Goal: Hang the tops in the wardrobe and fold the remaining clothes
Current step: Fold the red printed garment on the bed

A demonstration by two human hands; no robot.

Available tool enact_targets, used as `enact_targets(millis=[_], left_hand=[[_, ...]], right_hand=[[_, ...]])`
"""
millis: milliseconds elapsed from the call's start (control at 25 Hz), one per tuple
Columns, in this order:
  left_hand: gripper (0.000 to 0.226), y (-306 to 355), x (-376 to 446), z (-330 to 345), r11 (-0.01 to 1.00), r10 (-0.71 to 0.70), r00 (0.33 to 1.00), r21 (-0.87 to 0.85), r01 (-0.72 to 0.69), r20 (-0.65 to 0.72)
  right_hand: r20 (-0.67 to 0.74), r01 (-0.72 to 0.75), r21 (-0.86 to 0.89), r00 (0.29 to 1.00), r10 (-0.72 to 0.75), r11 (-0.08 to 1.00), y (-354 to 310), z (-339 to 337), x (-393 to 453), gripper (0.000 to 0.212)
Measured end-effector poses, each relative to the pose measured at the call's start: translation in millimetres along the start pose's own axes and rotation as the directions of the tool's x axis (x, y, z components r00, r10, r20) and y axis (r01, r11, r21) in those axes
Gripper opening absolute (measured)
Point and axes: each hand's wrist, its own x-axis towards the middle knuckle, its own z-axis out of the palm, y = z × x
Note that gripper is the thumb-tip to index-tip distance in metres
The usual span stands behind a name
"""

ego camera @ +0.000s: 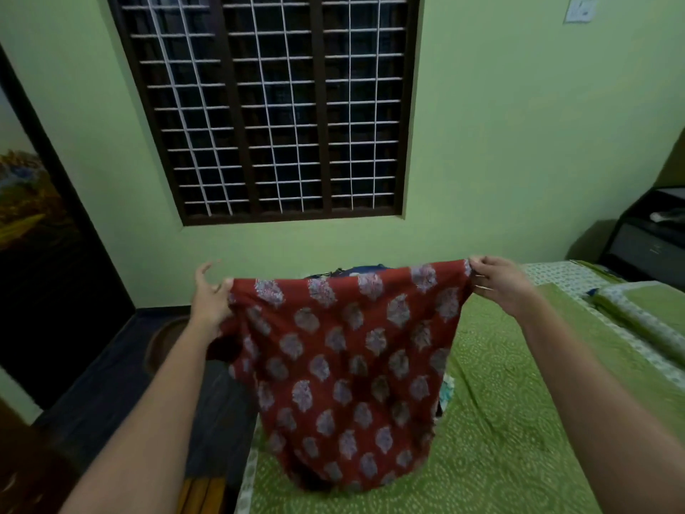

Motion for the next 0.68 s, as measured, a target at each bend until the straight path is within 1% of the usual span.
enact_targets(millis=[40,120,200,240,280,320,360,400,440,480,520,600,640,680], left_hand=[[0.047,-10.3,2.7,-0.9,0.994,0.040,0.999,0.099,-0.038,-0.023],[0.042,-17.2,3.3,3.3,0.949,0.142,0.990,0.286,-0.129,-0.025],[0.036,-14.9,-4.5,13.8,0.905,0.203,0.978,0.389,-0.174,-0.035],[0.035,-15.9,-7.4,18.8,0.887,0.190,0.981,0.434,-0.160,-0.026],[0.034,-17.7,-8.4,21.8,0.872,0.128,0.992,0.477,-0.109,-0.007],[0.035,-23.4,-5.6,22.1,0.864,0.018,0.999,0.503,-0.028,0.026],[0.037,-26.4,-6.2,20.4,0.862,-0.119,0.990,0.502,0.064,0.078],[0.039,-30.8,-8.0,16.7,0.869,-0.268,0.950,0.466,0.167,0.161],[0.042,-35.3,-13.2,14.4,0.872,-0.395,0.882,0.407,0.273,0.255],[0.043,-43.7,-16.7,12.5,0.866,-0.468,0.821,0.354,0.353,0.326],[0.041,-48.9,-22.3,12.2,0.858,-0.506,0.775,0.312,0.408,0.378],[0.034,-60.6,-30.1,10.0,0.846,-0.524,0.699,0.203,0.493,0.486],[0.030,-67.4,-31.4,7.7,0.835,-0.526,0.670,0.172,0.522,0.523],[0.030,-74.1,-32.5,5.3,0.829,-0.533,0.646,0.185,0.527,0.547]], right_hand=[[-0.055,-0.010,-0.074,0.998,0.006,0.997,11.9,-0.1,2.5,0.023],[-0.128,-0.011,-0.183,0.992,-0.012,0.983,31.8,4.0,6.4,0.028],[-0.192,0.031,-0.309,0.977,-0.094,0.950,46.2,8.4,11.9,0.031],[-0.211,0.040,-0.380,0.969,-0.129,0.924,51.0,8.8,13.7,0.033],[-0.215,0.045,-0.429,0.965,-0.150,0.902,55.8,7.2,14.5,0.035],[-0.216,0.031,-0.440,0.966,-0.140,0.897,59.9,5.0,13.6,0.033],[-0.217,0.004,-0.401,0.971,-0.099,0.916,64.1,2.0,12.1,0.029],[-0.213,-0.040,-0.352,0.976,-0.038,0.935,67.2,-0.6,8.1,0.023],[-0.188,-0.083,-0.303,0.982,0.025,0.949,71.5,-3.1,3.9,0.019],[-0.140,-0.121,-0.261,0.986,0.086,0.958,75.6,-5.8,-0.3,0.017],[-0.075,-0.164,-0.216,0.986,0.151,0.962,78.2,-7.6,-6.2,0.018],[0.064,-0.262,-0.146,0.960,0.274,0.954,83.7,-12.7,-15.8,0.017],[0.127,-0.292,-0.149,0.942,0.311,0.945,88.2,-16.1,-18.8,0.016],[0.169,-0.298,-0.187,0.929,0.329,0.936,93.9,-19.6,-20.3,0.018]])
